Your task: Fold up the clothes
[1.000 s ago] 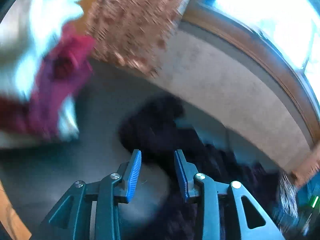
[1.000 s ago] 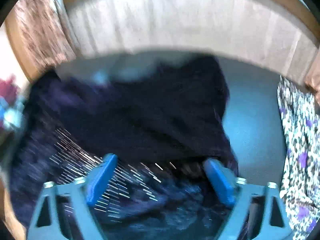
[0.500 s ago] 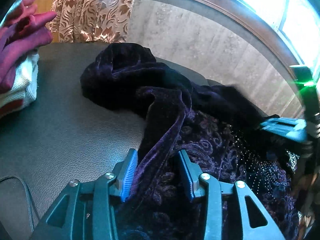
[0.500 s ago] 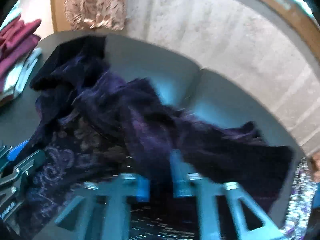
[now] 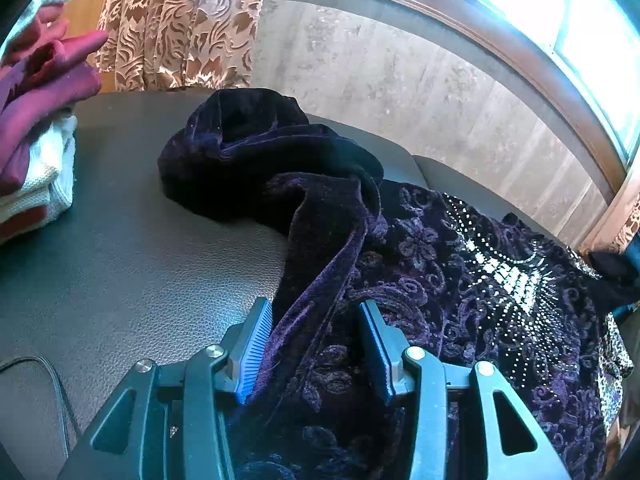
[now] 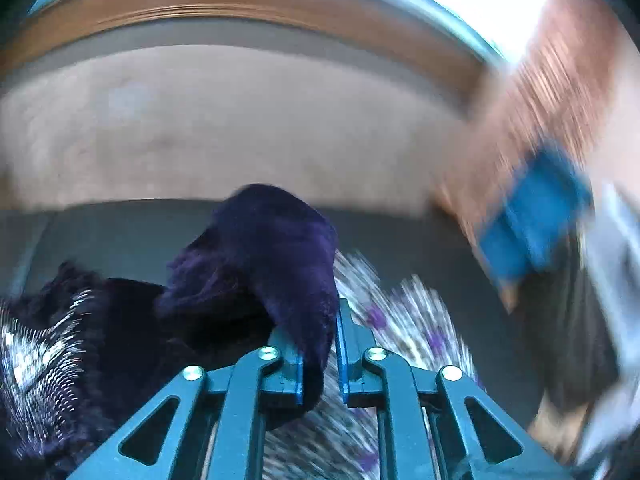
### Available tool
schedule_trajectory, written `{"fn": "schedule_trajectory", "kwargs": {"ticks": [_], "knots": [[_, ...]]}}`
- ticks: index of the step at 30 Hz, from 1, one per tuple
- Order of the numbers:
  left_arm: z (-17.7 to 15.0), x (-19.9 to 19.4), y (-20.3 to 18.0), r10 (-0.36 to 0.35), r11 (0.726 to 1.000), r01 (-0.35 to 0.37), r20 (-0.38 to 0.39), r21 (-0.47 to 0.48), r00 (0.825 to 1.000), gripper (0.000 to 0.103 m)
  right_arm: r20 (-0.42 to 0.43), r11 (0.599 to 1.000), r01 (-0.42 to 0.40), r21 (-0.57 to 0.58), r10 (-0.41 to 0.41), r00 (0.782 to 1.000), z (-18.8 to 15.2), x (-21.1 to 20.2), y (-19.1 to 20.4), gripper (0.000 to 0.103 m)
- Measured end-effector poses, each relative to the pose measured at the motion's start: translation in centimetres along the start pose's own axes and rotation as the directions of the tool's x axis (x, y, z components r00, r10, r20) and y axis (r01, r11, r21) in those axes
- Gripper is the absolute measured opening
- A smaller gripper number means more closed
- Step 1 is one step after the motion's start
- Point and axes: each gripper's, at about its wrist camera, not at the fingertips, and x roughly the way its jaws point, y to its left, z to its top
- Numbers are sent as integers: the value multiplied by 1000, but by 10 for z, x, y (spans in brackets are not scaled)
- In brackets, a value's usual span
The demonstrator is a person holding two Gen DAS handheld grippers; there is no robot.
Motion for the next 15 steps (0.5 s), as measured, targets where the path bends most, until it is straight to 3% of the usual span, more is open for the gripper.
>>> {"fn": "schedule_trajectory", "kwargs": {"ticks": [3, 4, 5, 8, 10, 12, 15], "knots": [[6, 1, -9, 30, 997, -28, -39, 66, 999, 45, -68, 984, 0, 180, 13, 998, -30, 17, -64, 25], [10, 0, -13, 34, 996, -30, -49, 89, 998, 44, -73, 973, -15, 228, 33, 997, -39, 19, -77, 36], [16, -5, -17, 10, 995, -6, -37, 103, 999, 44, -67, 965, -28, 259, 47, 997, -45, 18, -84, 45], [43, -18, -33, -89, 985, 84, 26, 152, 996, 46, -25, 957, -160, 241, 171, 985, -50, 13, -68, 51], [64, -16, -46, -118, 973, 108, 37, 205, 992, 47, -25, 935, -313, 170, 321, 947, -44, 14, -35, 57], [84, -5, -59, -123, 958, 112, 26, 263, 992, 47, -46, 891, -448, 75, 452, 891, -37, 10, 7, 65], [108, 21, -77, -137, 927, 135, -19, 350, 990, 50, -130, 805, -589, -67, 578, 806, -31, 8, 84, 74]]}}
